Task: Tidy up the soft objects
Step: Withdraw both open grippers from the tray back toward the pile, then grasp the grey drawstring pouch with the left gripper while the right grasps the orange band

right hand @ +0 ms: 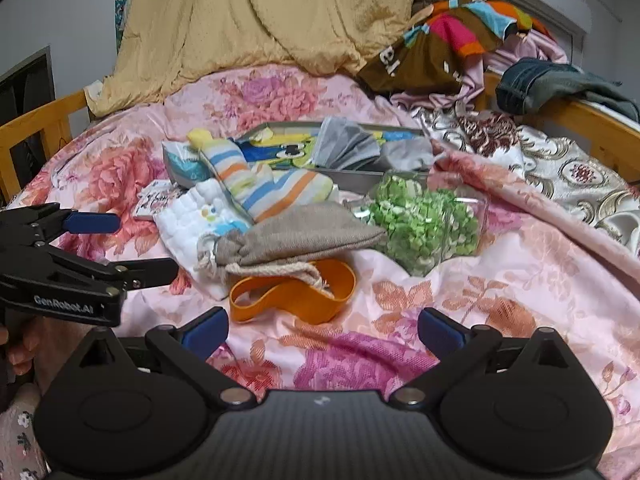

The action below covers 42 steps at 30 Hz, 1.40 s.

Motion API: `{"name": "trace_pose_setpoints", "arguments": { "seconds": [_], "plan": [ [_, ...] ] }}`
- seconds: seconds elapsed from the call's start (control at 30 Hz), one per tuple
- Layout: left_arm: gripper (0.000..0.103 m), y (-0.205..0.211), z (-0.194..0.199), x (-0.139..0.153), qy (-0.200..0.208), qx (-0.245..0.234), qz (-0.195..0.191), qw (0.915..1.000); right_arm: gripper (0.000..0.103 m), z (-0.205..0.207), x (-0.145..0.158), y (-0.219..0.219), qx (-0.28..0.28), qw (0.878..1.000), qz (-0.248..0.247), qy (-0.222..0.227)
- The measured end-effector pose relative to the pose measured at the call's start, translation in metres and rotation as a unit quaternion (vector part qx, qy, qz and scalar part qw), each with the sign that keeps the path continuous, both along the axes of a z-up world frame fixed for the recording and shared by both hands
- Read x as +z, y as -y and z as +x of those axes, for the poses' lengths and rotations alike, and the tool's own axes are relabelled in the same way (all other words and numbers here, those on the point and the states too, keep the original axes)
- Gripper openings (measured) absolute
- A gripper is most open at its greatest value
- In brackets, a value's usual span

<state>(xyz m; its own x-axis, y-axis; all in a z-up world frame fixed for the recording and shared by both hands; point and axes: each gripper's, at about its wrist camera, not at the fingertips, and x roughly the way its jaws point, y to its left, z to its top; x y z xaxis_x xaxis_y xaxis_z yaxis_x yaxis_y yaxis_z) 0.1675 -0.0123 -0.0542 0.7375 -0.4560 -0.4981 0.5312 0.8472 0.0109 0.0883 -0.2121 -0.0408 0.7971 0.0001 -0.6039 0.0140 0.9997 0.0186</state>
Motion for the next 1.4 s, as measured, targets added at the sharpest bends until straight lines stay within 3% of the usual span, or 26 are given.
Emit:
{"name": "trace_pose_setpoints", "arguments": {
  "seconds": [0.13, 0.3, 0.53, 0.63, 0.87, 0.97, 1.07, 1.13, 1.4],
  "plan": [
    [0.102, 0.007, 0.004, -0.007, 0.003, -0.013, 0.018, 0.9997, 0.103, 0.007, -0.003, 0.005, -0.002, 1.000, 0.019, -0.014],
    [0.102, 0.009, 0.012, -0.008, 0.009, -0.026, 0.018, 0.9995, 0.103, 0.027, -0.005, 0.031, 0.007, 0.995, 0.088, -0.056],
    [0.102, 0.015, 0.019, -0.004, 0.040, -0.049, 0.035, 0.9974, 0.103, 0.065, -0.006, 0.032, 0.094, 0.988, 0.027, -0.116],
    [0.102, 0.019, 0.021, -0.006, 0.044, -0.061, 0.042, 0.9963, 0.103, 0.073, -0.013, 0.027, 0.100, 0.986, -0.003, -0.135],
    [0.102, 0.031, 0.030, -0.016, 0.030, -0.087, 0.018, 0.9956, 0.103, 0.085, -0.022, 0.038, 0.062, 0.989, 0.002, -0.136],
    [0.096, 0.038, 0.036, -0.021, 0.024, -0.109, 0.014, 0.9937, 0.101, 0.091, -0.025, 0.040, 0.059, 0.990, 0.001, -0.129],
    [0.087, 0.042, 0.040, -0.022, 0.026, -0.136, 0.007, 0.9904, 0.096, 0.094, -0.028, 0.035, 0.074, 0.990, -0.006, -0.123],
    [0.082, 0.044, 0.043, -0.023, 0.023, -0.146, 0.002, 0.9890, 0.084, 0.097, -0.030, 0.032, 0.085, 0.989, -0.006, -0.124],
    [0.076, 0.051, 0.048, -0.033, -0.004, -0.170, -0.010, 0.9855, 0.077, 0.098, -0.036, 0.024, 0.098, 0.989, -0.021, -0.112]
  ]
}}
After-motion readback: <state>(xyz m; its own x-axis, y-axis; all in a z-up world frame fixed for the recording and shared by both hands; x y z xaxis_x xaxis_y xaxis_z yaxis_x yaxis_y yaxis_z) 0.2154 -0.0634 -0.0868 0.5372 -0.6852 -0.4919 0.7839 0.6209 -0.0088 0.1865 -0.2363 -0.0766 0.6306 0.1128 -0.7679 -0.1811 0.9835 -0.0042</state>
